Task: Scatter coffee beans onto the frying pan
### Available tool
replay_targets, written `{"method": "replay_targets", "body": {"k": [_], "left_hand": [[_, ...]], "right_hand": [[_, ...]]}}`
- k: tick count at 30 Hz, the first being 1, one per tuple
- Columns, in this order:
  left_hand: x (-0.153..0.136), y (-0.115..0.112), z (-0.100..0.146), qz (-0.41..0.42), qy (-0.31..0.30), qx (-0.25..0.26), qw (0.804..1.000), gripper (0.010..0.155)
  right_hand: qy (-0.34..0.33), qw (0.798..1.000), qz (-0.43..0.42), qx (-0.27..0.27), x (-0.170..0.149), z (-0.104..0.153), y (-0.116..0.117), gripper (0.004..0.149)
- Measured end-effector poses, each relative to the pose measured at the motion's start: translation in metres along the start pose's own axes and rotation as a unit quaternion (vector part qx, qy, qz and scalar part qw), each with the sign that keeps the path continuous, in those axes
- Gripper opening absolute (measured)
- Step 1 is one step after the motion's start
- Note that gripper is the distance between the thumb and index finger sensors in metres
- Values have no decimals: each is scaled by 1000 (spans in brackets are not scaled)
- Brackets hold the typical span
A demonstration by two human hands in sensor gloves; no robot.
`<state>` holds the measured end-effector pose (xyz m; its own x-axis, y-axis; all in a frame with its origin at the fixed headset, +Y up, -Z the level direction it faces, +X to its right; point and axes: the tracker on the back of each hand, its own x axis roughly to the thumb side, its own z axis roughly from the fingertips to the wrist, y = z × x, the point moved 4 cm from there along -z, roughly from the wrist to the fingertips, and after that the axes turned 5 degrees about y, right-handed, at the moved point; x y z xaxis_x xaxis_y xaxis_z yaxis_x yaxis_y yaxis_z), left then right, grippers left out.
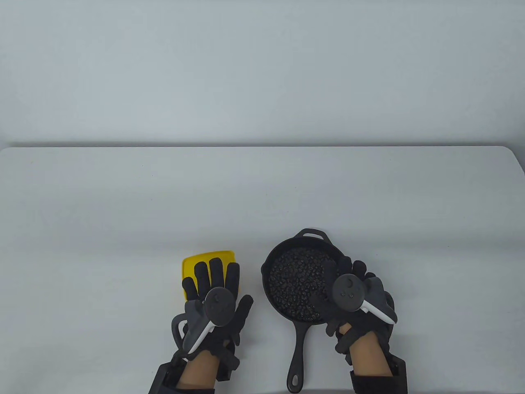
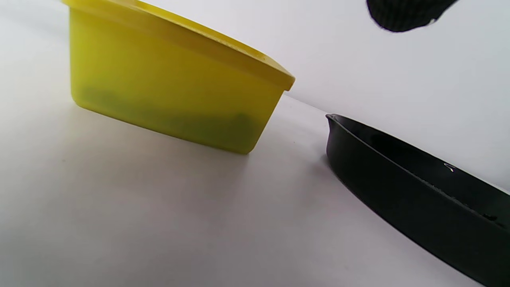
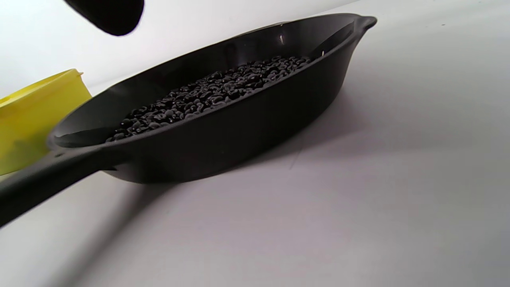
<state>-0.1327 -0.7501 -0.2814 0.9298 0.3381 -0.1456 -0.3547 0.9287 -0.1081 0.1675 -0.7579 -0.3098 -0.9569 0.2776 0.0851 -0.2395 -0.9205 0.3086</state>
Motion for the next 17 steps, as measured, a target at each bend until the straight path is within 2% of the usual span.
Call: {"method": "replay_targets", "body": {"k": [17], "left_hand": [[-11,5,1,37,14,2,999,77]], "right_hand": [[-17,1000,6,1,11,2,-1,84]]}}
